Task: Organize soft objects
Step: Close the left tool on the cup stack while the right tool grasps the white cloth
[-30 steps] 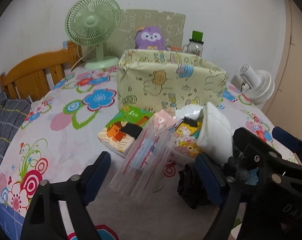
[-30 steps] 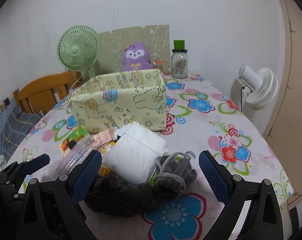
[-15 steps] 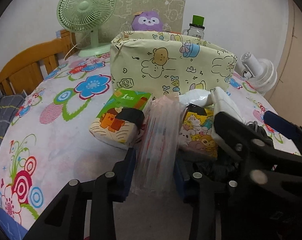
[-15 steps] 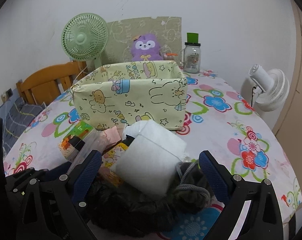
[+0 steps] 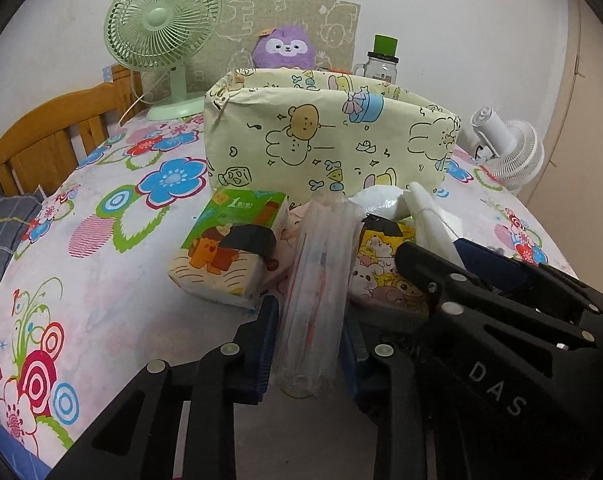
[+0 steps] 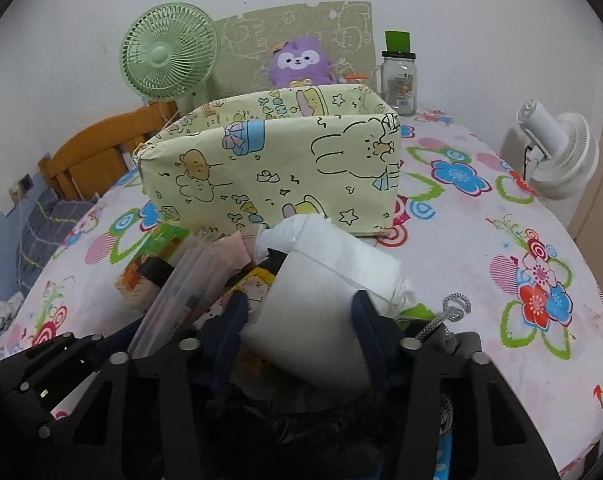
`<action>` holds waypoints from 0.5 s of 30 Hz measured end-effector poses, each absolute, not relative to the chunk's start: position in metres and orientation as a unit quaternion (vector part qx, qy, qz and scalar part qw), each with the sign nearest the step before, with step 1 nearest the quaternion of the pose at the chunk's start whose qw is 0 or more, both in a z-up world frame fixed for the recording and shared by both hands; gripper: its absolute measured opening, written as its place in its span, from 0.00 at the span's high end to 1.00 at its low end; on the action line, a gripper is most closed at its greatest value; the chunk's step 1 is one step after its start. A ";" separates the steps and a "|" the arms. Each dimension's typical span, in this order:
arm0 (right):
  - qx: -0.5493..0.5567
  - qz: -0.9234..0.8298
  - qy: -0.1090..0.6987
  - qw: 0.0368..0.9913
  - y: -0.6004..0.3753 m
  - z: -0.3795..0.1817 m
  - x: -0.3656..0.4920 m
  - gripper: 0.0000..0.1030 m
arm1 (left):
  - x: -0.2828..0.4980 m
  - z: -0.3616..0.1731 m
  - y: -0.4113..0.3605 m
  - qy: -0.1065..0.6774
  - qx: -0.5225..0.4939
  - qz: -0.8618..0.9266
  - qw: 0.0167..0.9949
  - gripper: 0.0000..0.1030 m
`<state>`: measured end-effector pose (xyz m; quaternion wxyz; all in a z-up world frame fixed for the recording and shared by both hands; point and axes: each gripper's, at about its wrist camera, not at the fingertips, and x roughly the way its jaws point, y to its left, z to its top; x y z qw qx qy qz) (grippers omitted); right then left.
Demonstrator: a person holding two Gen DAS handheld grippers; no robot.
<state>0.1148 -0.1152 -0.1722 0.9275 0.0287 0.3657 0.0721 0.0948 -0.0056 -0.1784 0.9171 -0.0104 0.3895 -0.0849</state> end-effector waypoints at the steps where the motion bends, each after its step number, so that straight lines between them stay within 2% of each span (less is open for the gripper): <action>1: 0.030 0.072 0.365 0.928 -0.115 -0.171 0.114 0.61 | 0.094 -0.178 -0.006 0.388 -0.010 -0.083 0.918 0.74; 4: 0.027 0.070 0.356 0.932 -0.115 -0.167 0.111 0.77 | 0.093 -0.175 -0.007 0.383 -0.008 -0.081 0.920 0.76; 10: 0.030 0.069 0.349 0.934 -0.118 -0.160 0.107 0.85 | 0.090 -0.166 -0.010 0.377 -0.003 -0.079 0.923 0.78; 15: 0.038 0.066 0.341 0.937 -0.122 -0.148 0.104 0.86 | 0.088 -0.154 -0.012 0.365 -0.002 -0.081 0.927 0.78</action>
